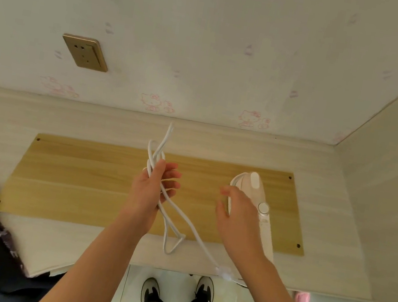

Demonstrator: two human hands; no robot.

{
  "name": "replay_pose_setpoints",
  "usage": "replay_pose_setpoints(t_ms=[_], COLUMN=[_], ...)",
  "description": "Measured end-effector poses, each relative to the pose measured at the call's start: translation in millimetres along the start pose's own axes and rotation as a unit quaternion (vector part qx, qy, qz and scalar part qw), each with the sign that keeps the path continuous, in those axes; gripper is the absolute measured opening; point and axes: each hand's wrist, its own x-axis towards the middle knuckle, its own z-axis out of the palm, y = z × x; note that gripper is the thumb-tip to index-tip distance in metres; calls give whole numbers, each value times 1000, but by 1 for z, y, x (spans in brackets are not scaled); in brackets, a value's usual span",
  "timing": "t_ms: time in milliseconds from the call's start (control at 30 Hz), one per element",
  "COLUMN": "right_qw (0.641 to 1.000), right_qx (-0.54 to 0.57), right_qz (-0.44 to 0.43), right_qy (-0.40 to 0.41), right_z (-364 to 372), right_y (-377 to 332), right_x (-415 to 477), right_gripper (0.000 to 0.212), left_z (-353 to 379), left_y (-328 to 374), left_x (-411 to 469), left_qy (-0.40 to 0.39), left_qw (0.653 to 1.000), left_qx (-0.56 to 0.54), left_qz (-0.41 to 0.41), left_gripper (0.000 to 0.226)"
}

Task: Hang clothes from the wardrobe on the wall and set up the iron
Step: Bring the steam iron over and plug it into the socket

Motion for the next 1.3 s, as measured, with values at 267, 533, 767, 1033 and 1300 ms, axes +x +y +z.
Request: replay_pose_setpoints(t_ms=[267, 533, 767, 1033, 1300], right_qw=[964, 979, 983, 988, 991], right_qx=[194, 193, 180, 138, 58], right_qz=[-5, 3, 24, 22, 78], right_qy=[-182, -61, -2, -68, -91], right_z=[42, 47, 53, 59, 64], right_y=[-55, -44, -43, -45, -19], right_x=[6, 14, 15, 17, 39], right_gripper=[20, 27, 27, 26, 21], left_z=[-19, -70, -116, -128, -119], left_y=[12, 41, 61, 69, 91], left_x=[-18, -21, -20, -16, -29], left_qy=[-20, 7, 18, 53, 112], left_qw=[979, 992, 982, 961, 928], left_qx=[174, 65, 84, 159, 180], left_qz=[101, 113, 168, 218, 306], left_gripper=[42, 34, 33, 37, 38])
